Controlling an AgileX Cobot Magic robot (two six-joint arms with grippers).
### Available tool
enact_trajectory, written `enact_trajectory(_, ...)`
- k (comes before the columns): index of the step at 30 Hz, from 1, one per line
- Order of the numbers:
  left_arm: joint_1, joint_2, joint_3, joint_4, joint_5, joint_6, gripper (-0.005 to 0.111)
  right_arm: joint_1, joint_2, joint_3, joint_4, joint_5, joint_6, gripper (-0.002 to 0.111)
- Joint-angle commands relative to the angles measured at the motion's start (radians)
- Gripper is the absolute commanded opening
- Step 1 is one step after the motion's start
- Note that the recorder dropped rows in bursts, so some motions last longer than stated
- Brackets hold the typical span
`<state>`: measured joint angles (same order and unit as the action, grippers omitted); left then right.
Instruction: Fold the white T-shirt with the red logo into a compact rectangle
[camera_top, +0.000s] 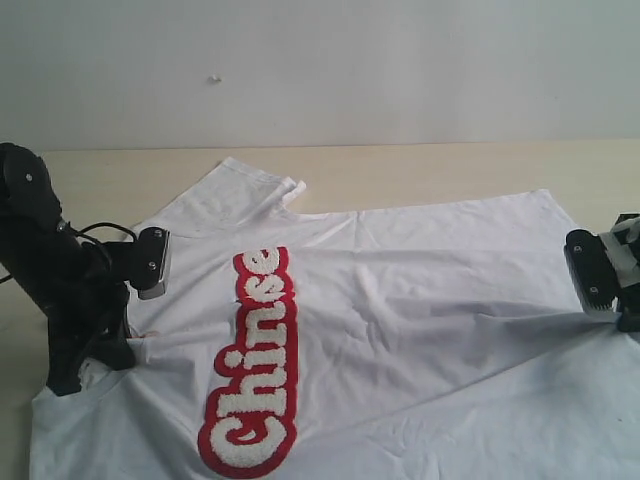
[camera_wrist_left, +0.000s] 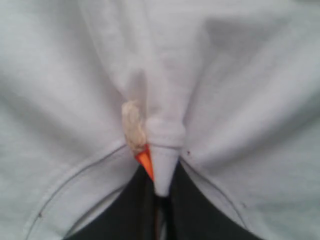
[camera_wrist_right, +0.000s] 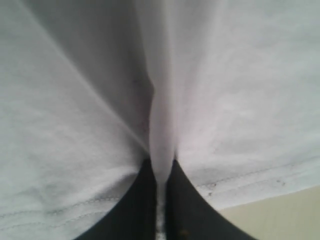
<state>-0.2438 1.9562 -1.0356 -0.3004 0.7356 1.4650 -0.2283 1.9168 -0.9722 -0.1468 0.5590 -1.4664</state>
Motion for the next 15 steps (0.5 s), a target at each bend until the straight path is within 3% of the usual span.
enact_trajectory(1,0.0,-0.039,-0.003,0.091,0.021,-0.005,0.0,-0.005,-0.057,-0.013,0.043,0.036,0.005,0.0)
enact_trajectory(9,0.014,-0.23,-0.051,0.176,0.118,-0.001,0.0,-0.005,-0.203,-0.106,0.069,0.277,-0.006,0.0)
enact_trajectory(15,0.014,-0.341,-0.051,0.191,0.125,-0.014,0.0,-0.005,-0.306,-0.122,0.137,0.271,0.011,0.0)
